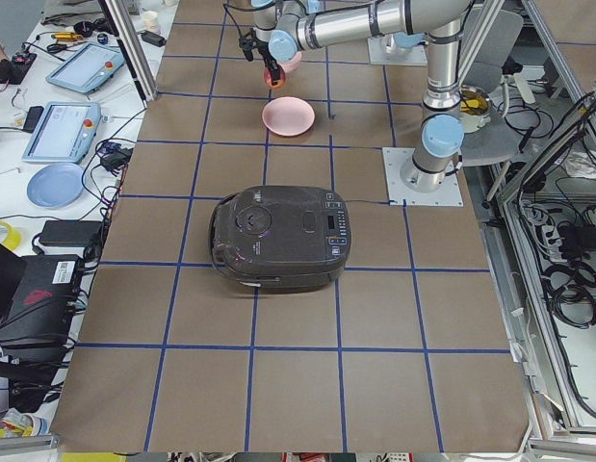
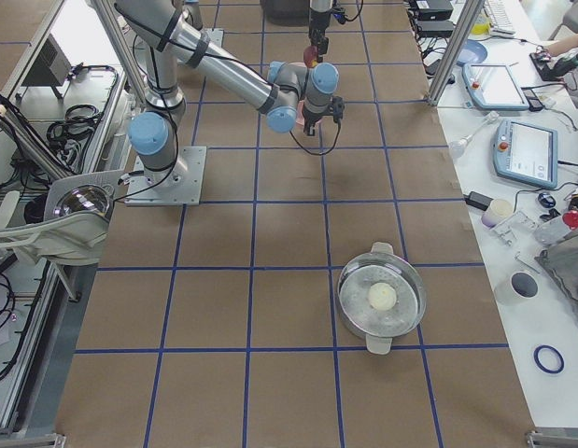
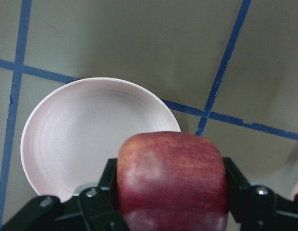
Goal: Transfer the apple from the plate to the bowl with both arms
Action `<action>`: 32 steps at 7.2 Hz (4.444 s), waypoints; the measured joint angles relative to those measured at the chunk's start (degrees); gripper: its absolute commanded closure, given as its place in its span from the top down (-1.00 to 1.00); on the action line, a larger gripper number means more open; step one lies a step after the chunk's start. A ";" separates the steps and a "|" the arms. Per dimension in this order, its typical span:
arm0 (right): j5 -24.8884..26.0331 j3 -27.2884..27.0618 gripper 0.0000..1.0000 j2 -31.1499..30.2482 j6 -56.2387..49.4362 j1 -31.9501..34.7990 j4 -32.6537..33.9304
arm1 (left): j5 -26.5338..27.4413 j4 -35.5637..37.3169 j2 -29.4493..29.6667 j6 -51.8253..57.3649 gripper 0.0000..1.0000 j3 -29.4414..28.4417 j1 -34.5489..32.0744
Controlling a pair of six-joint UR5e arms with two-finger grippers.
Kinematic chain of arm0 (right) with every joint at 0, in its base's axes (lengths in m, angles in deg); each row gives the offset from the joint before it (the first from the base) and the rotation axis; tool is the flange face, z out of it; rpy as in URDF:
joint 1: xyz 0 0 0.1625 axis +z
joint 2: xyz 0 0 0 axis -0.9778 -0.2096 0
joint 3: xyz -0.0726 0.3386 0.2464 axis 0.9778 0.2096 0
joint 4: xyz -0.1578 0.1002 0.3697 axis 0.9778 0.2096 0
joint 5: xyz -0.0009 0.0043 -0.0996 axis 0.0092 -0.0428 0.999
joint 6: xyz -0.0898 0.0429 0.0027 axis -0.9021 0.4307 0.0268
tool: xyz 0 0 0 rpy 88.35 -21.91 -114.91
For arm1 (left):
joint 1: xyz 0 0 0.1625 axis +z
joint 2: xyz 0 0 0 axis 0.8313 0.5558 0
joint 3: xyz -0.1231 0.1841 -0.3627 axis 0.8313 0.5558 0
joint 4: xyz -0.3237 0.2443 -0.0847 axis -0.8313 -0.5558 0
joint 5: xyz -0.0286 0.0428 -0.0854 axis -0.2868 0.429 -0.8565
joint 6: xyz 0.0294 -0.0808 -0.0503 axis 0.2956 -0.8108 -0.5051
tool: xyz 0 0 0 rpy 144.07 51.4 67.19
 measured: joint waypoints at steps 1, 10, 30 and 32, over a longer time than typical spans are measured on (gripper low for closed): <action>-0.91 -0.70 -1.00 0.10 0.50 0.64 0.66 | -2.05 0.37 0.22 -3.67 -1.00 -0.14 -0.50; 6.76 1.39 1.00 0.45 -1.46 -0.08 3.32 | -12.97 2.37 2.24 -17.45 -1.00 0.25 -4.00; 19.68 24.31 1.00 -13.84 2.98 -1.91 -28.62 | 6.77 -29.69 -13.16 38.35 0.90 -15.51 9.75; 19.21 24.25 1.00 -15.11 3.28 -1.51 -29.93 | 9.89 -24.07 -17.06 39.75 1.00 -10.01 10.36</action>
